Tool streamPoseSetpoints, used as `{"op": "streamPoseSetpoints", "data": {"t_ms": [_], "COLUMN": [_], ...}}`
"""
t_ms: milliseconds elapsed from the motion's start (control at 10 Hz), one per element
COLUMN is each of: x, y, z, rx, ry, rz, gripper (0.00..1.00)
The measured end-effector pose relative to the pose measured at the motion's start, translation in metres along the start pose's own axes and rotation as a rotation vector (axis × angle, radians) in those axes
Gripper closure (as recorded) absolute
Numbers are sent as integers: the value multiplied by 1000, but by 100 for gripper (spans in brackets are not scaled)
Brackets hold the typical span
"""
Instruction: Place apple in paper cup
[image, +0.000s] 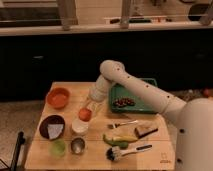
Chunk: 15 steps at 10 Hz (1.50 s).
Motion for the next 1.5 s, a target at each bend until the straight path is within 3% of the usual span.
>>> {"op": "streamPoseSetpoints", "data": {"t_ms": [700,1500], "x": [-17,-23], "y": [-1,-7], "z": [14,21], "rx": [-95,-136], "ry": [-26,-31], "rz": [-165,-218], "gripper": [99,99]}}
